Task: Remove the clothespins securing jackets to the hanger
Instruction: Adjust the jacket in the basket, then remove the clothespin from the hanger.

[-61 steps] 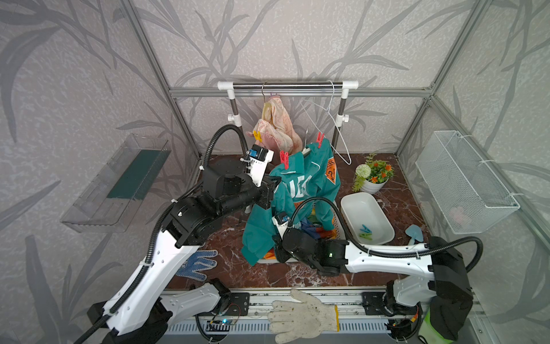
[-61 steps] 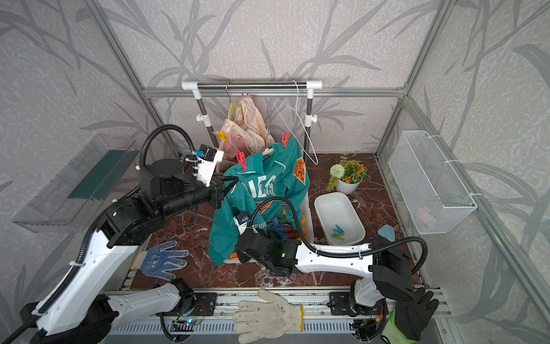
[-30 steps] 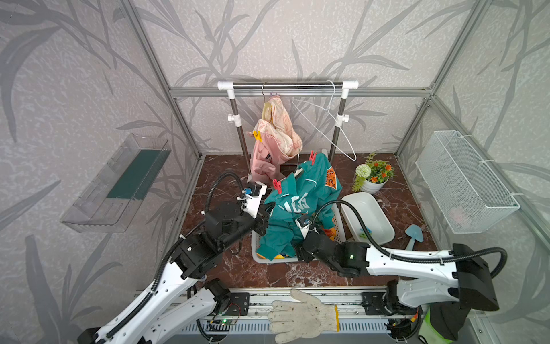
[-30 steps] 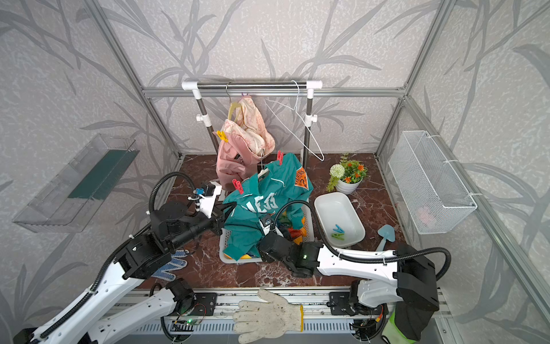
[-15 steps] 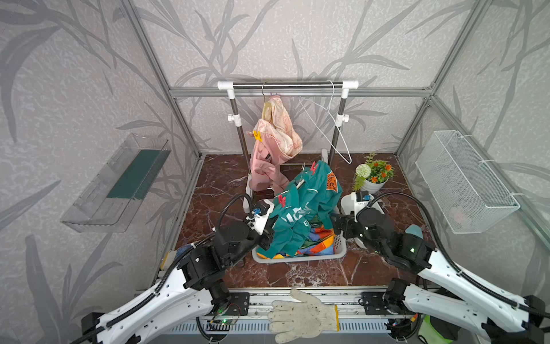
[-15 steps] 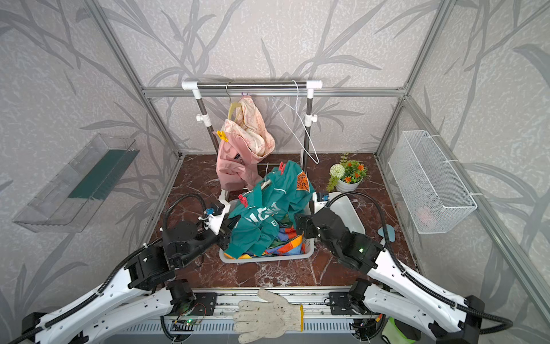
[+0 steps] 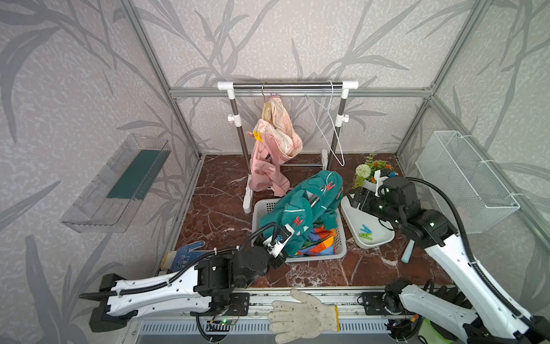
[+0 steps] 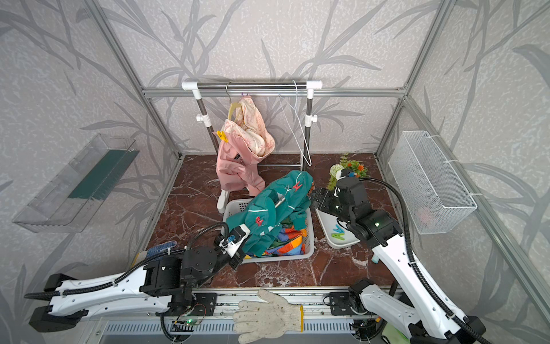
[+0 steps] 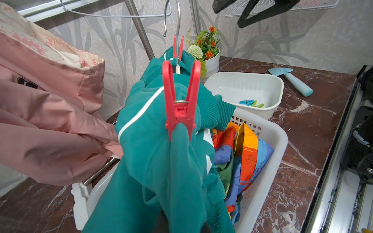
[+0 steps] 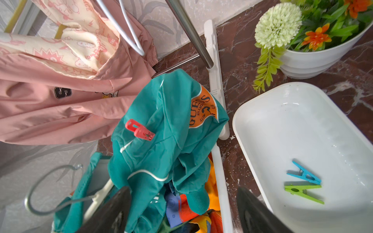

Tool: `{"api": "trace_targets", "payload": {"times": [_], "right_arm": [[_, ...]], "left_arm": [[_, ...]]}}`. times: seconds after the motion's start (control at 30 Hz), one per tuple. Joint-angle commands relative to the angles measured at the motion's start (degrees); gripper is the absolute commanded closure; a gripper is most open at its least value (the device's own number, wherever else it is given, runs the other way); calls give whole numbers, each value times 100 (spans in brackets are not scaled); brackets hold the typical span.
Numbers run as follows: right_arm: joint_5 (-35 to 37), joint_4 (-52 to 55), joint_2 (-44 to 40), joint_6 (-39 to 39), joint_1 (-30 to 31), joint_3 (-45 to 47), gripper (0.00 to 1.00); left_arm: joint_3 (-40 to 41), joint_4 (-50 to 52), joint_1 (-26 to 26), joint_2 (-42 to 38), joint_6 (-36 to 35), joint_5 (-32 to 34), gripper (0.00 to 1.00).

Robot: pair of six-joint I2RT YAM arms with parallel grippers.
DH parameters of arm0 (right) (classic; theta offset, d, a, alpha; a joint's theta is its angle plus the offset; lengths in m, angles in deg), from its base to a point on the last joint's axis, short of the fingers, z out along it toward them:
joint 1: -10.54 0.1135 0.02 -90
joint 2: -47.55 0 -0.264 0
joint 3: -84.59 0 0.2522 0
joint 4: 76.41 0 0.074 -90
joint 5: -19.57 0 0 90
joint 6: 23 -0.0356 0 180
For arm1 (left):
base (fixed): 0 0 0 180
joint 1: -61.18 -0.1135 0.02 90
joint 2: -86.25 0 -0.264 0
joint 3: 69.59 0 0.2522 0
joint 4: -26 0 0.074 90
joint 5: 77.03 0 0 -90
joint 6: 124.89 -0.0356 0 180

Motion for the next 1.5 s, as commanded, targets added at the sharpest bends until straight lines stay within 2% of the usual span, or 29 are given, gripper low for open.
{"api": "trace_targets", "payload": {"times": [0.0,0.13,0.37,0.7,1.13,1.47], "right_arm": [[-738,401,286,-391,-284,-232,21],[-1185,323,506,-673,-473,-256,30],[-1141,348,658,-901,-482,-221,34],[-1136,232,747,-991,-482,-156,36],[-1039,59,1072,-1034,-506,-74,47],[-1294,-115,1275,-1185,-515,81,62]], "left_arm": [[41,-321,350,201,-281,742,100],[61,-404,610,399,-401,1030,100],[98,-548,808,601,-728,1120,100],[-3,-406,961,800,-981,1179,100],[-91,-484,1209,1033,-1219,1414,100],[-135,-572,1288,1286,-1327,1596,100]]}}
